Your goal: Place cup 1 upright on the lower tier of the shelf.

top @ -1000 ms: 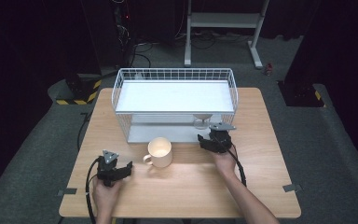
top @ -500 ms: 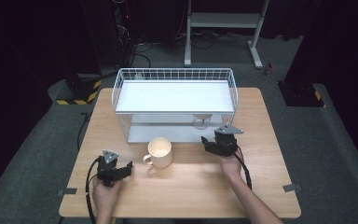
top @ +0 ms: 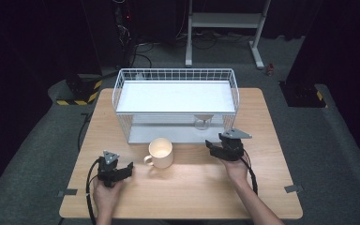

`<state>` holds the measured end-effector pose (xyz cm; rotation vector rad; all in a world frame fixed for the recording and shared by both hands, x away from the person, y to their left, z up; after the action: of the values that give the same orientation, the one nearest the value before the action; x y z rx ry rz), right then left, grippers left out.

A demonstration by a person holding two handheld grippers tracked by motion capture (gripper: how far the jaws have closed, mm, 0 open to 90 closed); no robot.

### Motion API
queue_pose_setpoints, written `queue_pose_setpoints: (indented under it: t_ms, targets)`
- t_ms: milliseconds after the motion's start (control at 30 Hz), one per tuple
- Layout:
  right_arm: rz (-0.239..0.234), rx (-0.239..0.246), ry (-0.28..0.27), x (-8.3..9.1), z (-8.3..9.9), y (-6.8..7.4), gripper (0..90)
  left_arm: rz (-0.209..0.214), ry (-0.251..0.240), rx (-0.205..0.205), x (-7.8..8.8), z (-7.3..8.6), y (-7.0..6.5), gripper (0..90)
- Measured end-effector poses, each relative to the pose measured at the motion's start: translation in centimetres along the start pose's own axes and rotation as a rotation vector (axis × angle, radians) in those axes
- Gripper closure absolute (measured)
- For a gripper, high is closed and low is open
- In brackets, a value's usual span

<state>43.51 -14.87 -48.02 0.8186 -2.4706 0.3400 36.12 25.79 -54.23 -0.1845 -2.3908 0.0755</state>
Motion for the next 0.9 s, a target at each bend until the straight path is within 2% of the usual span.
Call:
queue_pose_setpoints:
  t_ms: [467, 900]
  targets:
    - [-0.034, 0.010, -0.057, 2.5, 0.8, -0.7, 33.8, 0.000, 0.000, 0.001, 0.0, 0.0, 0.0, 22.4]
    - [-0.042, 0.006, -0.069, 4.0, 1.7, -1.6, 33.2, 0.000, 0.000, 0.001, 0.0, 0.0, 0.0, 22.3]
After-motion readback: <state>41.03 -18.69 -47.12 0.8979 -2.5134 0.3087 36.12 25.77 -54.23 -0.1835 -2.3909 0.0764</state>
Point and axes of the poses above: each handheld gripper's, and its own axes: x roughly backward along the jaws, z roughly out of its underside, y roughly to its left, the point moved 2 cm from there along -x, roughly forward along the jaws, and after that the axes turned 9 degrees about x, right-handed, at the moved point
